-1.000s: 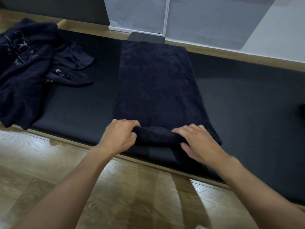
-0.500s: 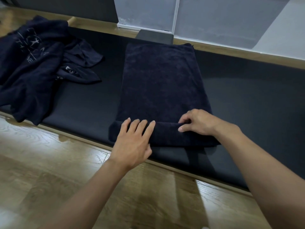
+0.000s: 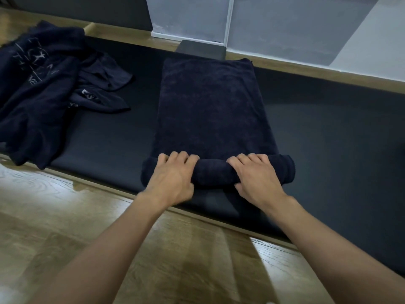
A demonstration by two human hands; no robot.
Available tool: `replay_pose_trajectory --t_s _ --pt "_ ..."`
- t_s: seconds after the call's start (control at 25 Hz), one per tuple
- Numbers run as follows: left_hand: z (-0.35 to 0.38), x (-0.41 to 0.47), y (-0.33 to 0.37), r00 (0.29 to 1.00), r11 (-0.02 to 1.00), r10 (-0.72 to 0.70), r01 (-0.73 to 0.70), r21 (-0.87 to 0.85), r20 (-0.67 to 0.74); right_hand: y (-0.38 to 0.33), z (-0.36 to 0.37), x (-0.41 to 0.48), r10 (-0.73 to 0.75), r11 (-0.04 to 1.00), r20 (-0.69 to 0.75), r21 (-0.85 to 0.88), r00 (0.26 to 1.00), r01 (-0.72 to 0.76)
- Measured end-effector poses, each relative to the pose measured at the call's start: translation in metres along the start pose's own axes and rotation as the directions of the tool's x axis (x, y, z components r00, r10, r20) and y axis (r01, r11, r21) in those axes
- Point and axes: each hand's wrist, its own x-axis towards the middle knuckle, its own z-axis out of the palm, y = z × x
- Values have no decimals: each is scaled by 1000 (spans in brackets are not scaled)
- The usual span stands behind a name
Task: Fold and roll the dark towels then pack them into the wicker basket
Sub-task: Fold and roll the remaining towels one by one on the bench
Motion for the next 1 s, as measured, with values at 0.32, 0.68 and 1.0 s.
replay_pose_trajectory --t_s 0.32,0.68,1.0 --pt "-13 -11 14 999 995 -27 31 -96 44 7 -47 29 -8 904 589 350 808 -247" --pt "-38 37 4 849 926 -104 273 -260 518 -24 -11 -10 13 995 76 -103 997 -5" --pt "-7 -5 24 999 971 -29 35 235 -26 -10 -50 60 13 946 624 247 782 -212"
